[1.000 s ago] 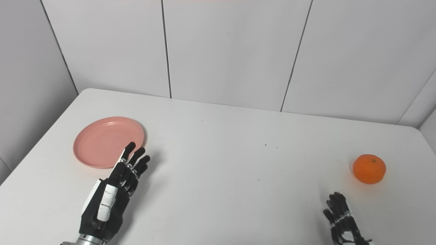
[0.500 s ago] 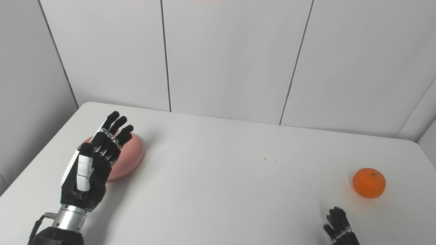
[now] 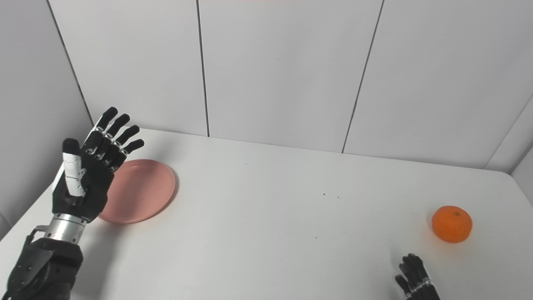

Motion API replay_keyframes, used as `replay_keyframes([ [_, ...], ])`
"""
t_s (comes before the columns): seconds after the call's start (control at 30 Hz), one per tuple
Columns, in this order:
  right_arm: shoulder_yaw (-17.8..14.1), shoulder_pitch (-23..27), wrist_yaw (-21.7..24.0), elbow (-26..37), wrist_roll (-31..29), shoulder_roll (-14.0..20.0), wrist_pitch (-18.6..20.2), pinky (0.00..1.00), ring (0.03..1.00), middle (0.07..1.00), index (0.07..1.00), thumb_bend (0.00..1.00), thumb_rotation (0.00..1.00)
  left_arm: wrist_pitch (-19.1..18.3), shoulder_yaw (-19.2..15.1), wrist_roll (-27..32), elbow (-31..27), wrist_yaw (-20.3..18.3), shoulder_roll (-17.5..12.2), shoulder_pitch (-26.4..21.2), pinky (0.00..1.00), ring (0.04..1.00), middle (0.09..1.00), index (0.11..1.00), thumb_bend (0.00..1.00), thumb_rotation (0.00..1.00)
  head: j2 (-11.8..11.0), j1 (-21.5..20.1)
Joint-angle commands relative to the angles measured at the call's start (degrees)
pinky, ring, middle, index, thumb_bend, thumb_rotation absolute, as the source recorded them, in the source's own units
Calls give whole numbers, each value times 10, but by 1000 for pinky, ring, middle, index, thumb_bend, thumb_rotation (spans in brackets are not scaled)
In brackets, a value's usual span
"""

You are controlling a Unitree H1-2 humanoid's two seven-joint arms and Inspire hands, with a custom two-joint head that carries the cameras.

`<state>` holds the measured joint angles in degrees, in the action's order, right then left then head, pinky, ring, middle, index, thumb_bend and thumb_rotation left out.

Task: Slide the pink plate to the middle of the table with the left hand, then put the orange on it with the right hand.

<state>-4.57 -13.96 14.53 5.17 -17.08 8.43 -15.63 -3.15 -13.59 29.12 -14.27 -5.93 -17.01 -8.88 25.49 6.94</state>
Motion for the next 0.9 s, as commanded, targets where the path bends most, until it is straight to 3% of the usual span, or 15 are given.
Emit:
replay_keyframes([
  [0.0, 2, 6, -9, -43, 10, 1, 26, 936, 956, 942, 922, 834, 864, -5, -13, 9, -4, -5, -24, -27, 853, 892, 942, 948, 996, 927, 1, 1],
  [0.33, 1, 5, -10, -41, 9, 1, 27, 941, 957, 940, 920, 827, 865, -26, -48, 20, 33, -13, -60, -66, 787, 890, 949, 992, 989, 922, 5, -1],
  [0.47, 1, 5, -9, -41, 9, 2, 27, 935, 954, 941, 921, 831, 862, -30, -58, 18, 49, -18, -68, -76, 851, 906, 954, 1000, 991, 941, 5, -1],
  [0.87, 3, 3, -10, -37, 11, 1, 29, 935, 956, 942, 920, 843, 858, -6, -79, -1, 118, -31, -84, -94, 823, 905, 970, 1000, 978, 947, 7, -3],
])
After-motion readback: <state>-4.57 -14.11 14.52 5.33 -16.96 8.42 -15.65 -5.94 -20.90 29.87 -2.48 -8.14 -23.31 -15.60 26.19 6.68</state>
